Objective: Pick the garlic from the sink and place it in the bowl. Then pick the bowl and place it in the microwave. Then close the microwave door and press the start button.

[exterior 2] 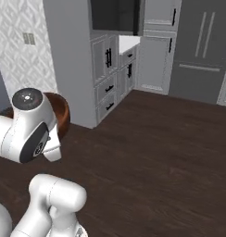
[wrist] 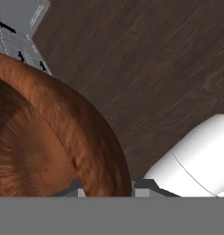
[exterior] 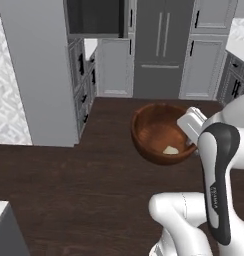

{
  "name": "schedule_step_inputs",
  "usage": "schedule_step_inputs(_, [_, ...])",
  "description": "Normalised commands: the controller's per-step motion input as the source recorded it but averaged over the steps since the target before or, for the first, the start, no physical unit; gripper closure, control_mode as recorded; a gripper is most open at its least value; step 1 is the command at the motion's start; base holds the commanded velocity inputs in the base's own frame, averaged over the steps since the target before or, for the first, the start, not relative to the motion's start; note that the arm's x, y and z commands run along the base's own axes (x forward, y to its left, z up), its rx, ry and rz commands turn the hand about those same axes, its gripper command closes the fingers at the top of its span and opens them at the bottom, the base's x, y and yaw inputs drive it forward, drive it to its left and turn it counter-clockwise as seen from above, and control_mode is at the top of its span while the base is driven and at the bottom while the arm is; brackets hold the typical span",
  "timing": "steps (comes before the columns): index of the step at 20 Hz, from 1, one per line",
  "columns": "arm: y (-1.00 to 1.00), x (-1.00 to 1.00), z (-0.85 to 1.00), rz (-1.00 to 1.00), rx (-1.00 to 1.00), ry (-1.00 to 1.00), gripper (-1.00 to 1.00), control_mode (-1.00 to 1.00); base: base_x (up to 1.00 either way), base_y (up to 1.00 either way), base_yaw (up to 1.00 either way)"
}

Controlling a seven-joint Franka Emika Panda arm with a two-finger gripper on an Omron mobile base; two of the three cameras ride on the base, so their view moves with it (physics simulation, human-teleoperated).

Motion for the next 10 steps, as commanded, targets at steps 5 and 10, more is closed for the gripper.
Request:
schedule_step_inputs(5, [0.0,0.0,0.0,0.0,0.0,0.0,1.0,1.0,1.0,-1.0,0.0])
schedule_step_inputs(10, [0.0,0.0,0.0,0.0,0.0,0.0,1.0,1.0,1.0,-1.0,0.01])
